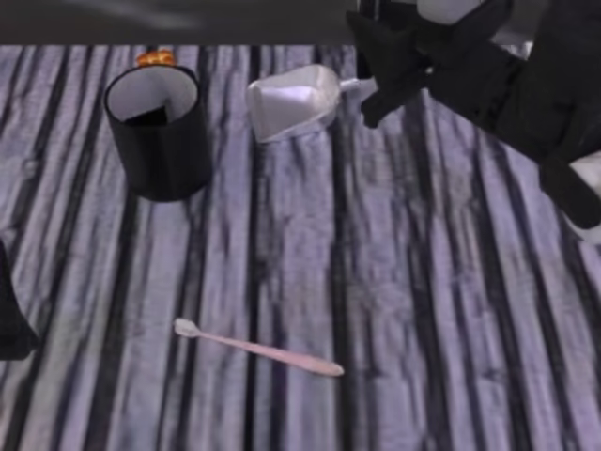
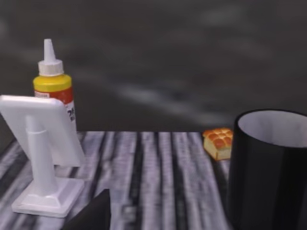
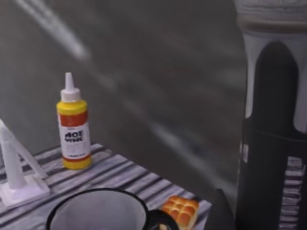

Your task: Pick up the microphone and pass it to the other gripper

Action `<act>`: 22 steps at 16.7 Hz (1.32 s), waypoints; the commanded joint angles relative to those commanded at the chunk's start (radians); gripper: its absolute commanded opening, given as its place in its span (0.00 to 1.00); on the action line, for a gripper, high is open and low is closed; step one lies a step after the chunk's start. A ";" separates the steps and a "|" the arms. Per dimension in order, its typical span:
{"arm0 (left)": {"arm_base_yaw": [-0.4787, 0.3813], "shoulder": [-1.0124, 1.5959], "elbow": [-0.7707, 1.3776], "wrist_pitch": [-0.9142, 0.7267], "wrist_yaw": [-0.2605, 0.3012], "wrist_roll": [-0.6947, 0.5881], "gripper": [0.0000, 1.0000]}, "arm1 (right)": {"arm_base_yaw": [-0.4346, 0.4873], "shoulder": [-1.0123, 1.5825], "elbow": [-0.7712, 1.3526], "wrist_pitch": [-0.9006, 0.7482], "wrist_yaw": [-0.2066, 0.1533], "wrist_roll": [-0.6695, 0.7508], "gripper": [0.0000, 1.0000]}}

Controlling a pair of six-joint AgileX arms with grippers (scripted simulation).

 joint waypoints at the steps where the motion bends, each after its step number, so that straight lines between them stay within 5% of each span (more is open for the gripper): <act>1: 0.000 0.000 0.000 0.000 0.000 0.000 1.00 | 0.029 -0.037 -0.024 -0.008 0.029 0.004 0.00; 5: 0.000 0.000 0.000 0.000 0.000 0.000 1.00 | 0.145 -0.180 -0.113 -0.033 0.134 0.016 0.00; 7: 0.000 0.000 0.000 0.000 0.000 0.000 1.00 | 0.171 -0.207 -0.130 -0.037 0.157 0.018 0.00; 18: -0.002 0.002 0.001 0.001 0.001 0.000 1.00 | 0.171 -0.208 -0.130 -0.037 0.158 0.018 0.00; 22: -0.081 0.112 0.080 0.048 0.021 0.007 1.00 | 0.171 -0.208 -0.130 -0.037 0.158 0.018 0.00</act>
